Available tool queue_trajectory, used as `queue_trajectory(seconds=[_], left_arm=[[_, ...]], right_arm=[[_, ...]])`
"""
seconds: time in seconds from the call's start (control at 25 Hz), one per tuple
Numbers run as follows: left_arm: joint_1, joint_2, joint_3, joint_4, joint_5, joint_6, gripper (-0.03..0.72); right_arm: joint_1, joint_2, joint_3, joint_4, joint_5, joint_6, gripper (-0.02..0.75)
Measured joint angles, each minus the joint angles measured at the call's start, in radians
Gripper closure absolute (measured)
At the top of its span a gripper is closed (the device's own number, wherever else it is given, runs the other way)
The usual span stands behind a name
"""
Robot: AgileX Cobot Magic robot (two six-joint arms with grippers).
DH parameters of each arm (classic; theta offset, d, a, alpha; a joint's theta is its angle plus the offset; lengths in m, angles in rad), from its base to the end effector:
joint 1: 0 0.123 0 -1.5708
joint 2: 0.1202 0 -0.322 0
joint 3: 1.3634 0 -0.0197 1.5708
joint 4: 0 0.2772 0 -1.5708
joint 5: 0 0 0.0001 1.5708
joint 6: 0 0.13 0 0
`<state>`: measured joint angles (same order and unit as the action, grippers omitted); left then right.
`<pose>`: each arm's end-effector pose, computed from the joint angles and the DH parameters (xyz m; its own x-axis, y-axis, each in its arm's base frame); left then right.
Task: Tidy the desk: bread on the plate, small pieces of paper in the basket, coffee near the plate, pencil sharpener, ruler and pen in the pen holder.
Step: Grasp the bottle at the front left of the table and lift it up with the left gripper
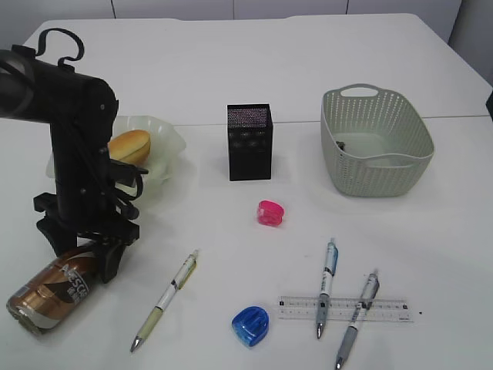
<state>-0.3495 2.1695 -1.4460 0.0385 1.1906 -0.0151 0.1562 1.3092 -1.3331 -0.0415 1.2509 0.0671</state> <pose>0.3903 -0.1373 0.0908 -0.9092 0.3305 0.2530 0.3500 0.9361 0.0348 0.2795 0.0388 0.3740 -0.9036 -0.0877 -0.4193 -0.0905 0.9958 -0.0132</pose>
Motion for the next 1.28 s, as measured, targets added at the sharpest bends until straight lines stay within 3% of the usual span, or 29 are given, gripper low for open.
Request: queue_trajectory(seconds=[0.4, 0.84, 1.28], left_arm=[[0.0, 0.0, -0.001, 0.002, 0.0, 0.0, 0.135], [0.0, 0.0, -0.003, 0.002, 0.001, 0.0, 0.37], [0.0, 0.0, -0.005, 0.002, 0.0, 0.002, 0.381]], right_arm=[[0.0, 0.0, 0.0, 0.0, 0.0, -0.002, 0.269], [0.0, 0.0, 0.0, 0.0, 0.0, -0.006, 0.269], [0.0, 0.0, 0.0, 0.0, 0.0, -0.008, 0.269]])
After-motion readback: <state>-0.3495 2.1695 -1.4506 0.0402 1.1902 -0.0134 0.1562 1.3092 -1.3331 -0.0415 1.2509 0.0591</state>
